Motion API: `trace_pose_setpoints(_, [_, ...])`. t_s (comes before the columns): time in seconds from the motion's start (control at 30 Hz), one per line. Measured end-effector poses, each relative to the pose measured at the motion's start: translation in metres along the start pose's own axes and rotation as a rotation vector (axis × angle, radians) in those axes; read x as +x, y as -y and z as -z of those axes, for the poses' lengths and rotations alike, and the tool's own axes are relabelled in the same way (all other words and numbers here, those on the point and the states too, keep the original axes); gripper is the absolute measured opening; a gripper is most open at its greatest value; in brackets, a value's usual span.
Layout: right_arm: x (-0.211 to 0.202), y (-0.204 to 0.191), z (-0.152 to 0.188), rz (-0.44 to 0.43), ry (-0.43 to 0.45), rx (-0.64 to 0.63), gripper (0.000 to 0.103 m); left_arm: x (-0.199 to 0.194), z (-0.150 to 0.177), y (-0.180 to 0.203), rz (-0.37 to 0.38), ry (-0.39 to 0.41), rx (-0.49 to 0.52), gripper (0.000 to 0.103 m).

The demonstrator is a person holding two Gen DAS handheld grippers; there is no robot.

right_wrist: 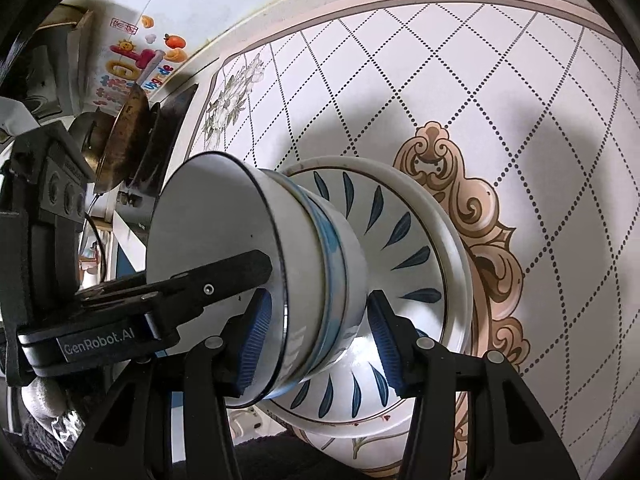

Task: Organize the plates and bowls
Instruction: 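Carry the bowl stack with both grippers onto the blue-leaf plate stack, then open both grippers and lift them away from the stacked dishes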

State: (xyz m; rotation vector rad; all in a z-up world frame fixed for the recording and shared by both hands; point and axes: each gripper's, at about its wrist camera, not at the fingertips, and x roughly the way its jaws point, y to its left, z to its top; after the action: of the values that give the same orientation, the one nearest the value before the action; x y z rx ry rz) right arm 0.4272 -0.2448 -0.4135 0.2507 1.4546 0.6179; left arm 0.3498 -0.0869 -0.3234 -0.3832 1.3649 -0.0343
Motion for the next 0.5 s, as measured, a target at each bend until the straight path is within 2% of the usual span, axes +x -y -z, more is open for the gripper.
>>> trace_pose_setpoints(0.3, [-0.040, -0.015, 0.024, 0.129, 0.094, 0.020, 0.054, -0.040, 0.021, 0.003, -0.118, 0.108, 0.085, 0.056])
trace_pose_setpoints(0.43, [-0.068, -0.031, 0.044, 0.202, 0.170, 0.030, 0.080, -0.062, 0.035, 0.001, -0.141, 0.161, 0.118, 0.057])
trace_pose_setpoints(0.5, [-0.081, -0.043, 0.053, 0.238, 0.209, 0.026, 0.087, -0.076, 0.045, 0.000, -0.154, 0.197, 0.143, 0.068])
